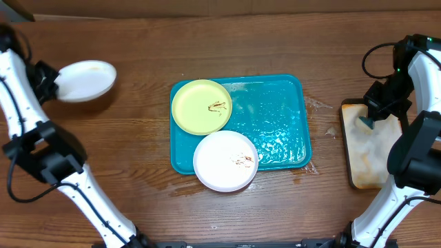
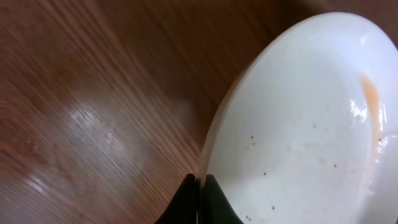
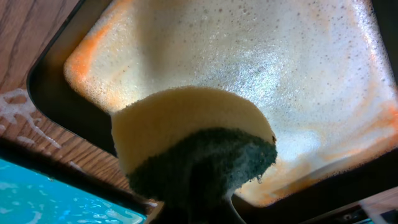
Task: Clean dirty plates on tray and stack at the side
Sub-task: 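Carry the white plate with the left gripper to the table's left side, then lower the white plate onto the table and open the left gripper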
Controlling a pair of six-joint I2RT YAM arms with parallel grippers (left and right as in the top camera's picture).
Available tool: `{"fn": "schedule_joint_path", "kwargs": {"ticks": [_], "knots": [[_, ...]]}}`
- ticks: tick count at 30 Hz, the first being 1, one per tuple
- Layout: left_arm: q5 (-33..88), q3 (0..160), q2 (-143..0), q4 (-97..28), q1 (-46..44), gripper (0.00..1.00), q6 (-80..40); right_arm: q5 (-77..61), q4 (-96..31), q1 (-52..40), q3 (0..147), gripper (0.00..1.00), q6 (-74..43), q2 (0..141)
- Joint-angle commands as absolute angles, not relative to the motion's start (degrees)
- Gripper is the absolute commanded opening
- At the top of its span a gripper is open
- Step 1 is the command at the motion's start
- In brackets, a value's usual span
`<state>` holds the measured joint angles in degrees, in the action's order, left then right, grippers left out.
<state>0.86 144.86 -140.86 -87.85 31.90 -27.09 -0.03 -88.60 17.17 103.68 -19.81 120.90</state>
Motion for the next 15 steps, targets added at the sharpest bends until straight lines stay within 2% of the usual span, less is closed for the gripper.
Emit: {"fn": "schedule_joint_path", "kwargs": {"ticks": [1, 15], "knots": [[3.2, 140.1, -139.6, -85.8, 33.4, 0.05, -27.3, -0.4, -88.9, 17.3, 103.5, 0.04, -18.2, 118.6], [4.3, 124.6, -139.4, -76.6, 39.5, 0.05, -28.4, -0.4, -90.3, 17.3, 103.5, 0.04, -17.8, 118.6]]}}
